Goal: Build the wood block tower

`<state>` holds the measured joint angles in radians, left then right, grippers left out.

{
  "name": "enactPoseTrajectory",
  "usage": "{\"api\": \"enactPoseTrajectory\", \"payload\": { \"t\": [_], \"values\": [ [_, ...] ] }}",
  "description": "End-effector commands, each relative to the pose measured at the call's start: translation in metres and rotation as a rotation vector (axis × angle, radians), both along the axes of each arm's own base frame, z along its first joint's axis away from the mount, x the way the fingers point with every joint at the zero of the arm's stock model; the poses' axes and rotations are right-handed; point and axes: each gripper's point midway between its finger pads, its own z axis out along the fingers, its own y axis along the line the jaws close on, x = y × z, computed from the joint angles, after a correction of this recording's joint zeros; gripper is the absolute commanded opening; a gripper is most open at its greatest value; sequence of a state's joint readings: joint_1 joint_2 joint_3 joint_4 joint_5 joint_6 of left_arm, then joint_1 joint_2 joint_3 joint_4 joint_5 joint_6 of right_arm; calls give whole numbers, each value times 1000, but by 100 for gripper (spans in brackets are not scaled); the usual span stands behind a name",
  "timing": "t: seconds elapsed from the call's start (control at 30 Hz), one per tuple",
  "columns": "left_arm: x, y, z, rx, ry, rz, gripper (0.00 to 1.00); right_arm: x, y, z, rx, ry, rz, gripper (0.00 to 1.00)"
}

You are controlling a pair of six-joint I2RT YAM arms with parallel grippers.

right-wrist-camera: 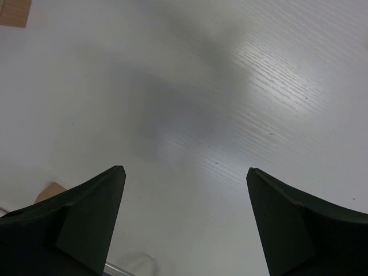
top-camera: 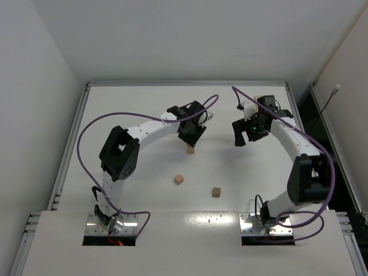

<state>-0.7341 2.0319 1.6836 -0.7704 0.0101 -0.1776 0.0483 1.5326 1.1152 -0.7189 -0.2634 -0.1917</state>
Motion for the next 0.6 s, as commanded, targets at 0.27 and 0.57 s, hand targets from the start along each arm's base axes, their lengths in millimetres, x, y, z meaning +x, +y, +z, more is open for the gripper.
{"api": "enactPoseTrajectory", "payload": {
  "t": [0.27, 0.57],
  "values": [
    [0, -8, 4, -30, -10, -2, 46, 15, 6, 15, 19, -59, 26, 84],
    [4, -6, 22, -42, -55, 19, 88, 14, 6, 12, 18, -50, 26, 84]
  ]
}}
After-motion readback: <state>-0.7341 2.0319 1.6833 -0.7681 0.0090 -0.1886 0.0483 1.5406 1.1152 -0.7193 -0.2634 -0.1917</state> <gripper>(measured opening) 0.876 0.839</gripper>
